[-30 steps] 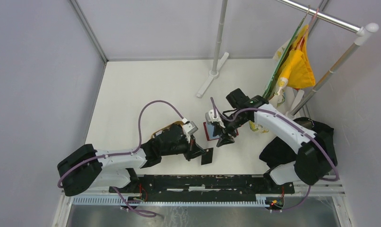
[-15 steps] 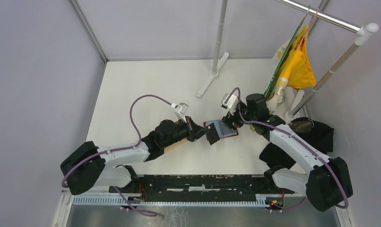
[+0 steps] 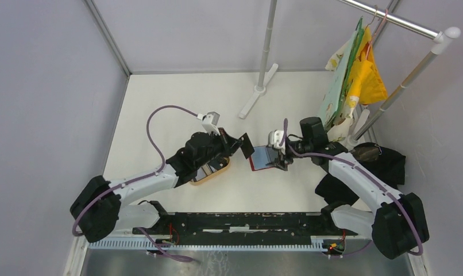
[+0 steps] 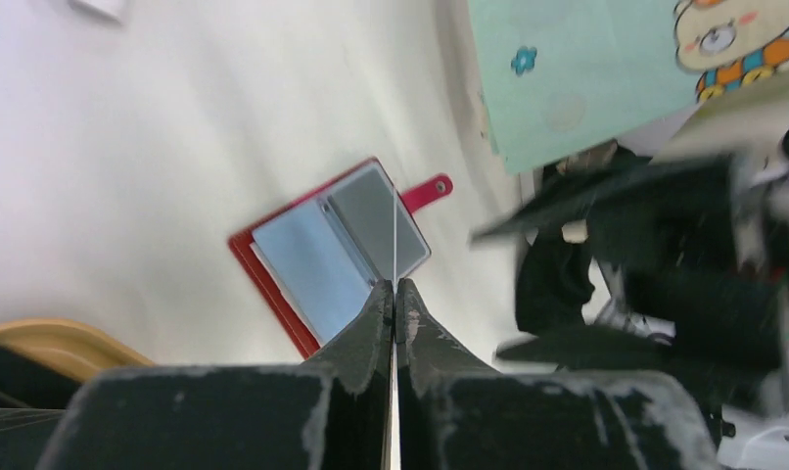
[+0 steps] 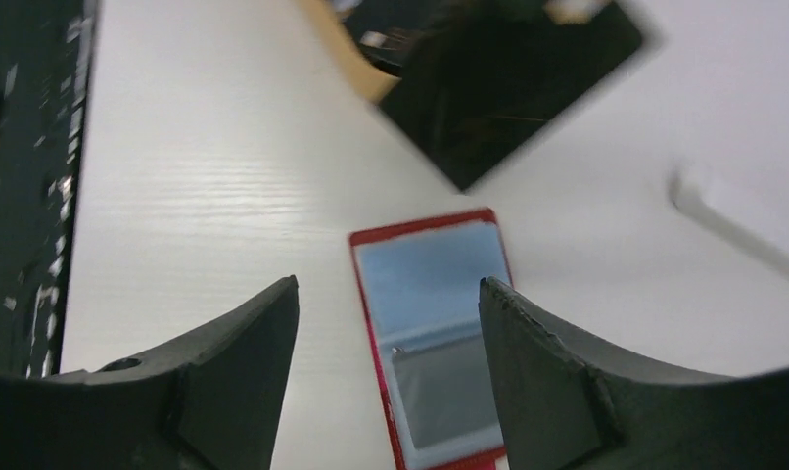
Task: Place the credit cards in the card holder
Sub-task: Insert the credit card into the card holder.
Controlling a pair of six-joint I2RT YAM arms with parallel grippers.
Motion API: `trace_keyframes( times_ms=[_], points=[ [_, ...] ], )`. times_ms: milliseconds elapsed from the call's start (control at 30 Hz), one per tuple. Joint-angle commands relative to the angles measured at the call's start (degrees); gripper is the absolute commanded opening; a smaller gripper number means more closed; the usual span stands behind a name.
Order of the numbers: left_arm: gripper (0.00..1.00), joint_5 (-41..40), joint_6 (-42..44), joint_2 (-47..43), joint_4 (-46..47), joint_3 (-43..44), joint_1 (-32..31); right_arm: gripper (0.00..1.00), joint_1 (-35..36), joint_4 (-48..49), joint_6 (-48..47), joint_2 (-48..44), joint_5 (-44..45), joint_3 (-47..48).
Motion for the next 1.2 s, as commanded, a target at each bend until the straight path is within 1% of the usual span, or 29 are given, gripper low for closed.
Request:
trace_keyframes(
  times_ms=[0,33,100,133,200,300,433,567,633,667,767,833,1167],
  points=[
    [0.02,-12.08,9.6,-8.46,-13.44,5.35,0.59,0.72,7.85,-16.55,-33.03,0.05,-10.49,1.99],
    [0.02,-13.54,9.98,-9.84,-15.59,5.96,0.71,0.71,10.35,-17.68,-36.83,-0.04,-9.0,1.98],
    [0.02,-15.7,10.66,-12.68,-18.98,6.9,0.82,0.7,14.56,-16.36,-38.25,0.89,-4.98,2.26],
    [0.02,-16.55,10.84,-14.15,-20.46,7.35,0.8,0.68,16.16,-16.36,-39.24,1.96,-3.57,2.9],
    [0.02,-18.08,11.07,-16.87,-24.11,8.53,0.82,0.56,19.83,-16.07,-40.68,4.95,-0.91,4.58],
    [0.02,-19.9,11.32,-20.78,-29.17,10.34,0.88,0.47,24.71,-14.36,-40.32,9.44,4.64,6.88],
    [0.02,-21.26,11.54,-25.37,-33.29,12.23,0.91,0.37,29.64,-10.0,-37.64,13.7,11.05,8.76],
    [0.02,-21.78,11.84,-28.53,-36.04,14.01,0.87,0.32,33.62,-6.31,-36.02,17.29,17.15,10.56],
    [0.02,-22.66,11.84,-29.89,-37.42,14.86,0.88,0.29,35.5,-4.79,-35.88,19.43,19.04,11.56],
    [0.02,-22.95,11.92,-30.54,-37.96,15.25,0.88,0.26,36.31,-3.7,-35.66,20.71,19.67,12.08],
    [0.02,-23.75,12.17,-32.17,-39.25,16.45,0.86,0.2,38.01,-2.06,-34.59,24.2,21.13,14.7],
    [0.02,-24.18,12.43,-33.03,-40.31,17.21,0.88,0.18,39.03,-0.65,-33.23,26.46,22.59,16.49],
    [0.02,-26.64,12.58,-38.16,-43.07,17.91,0.8,0.17,42.93,4.04,-29.55,36.85,27.44,22.91]
  ],
)
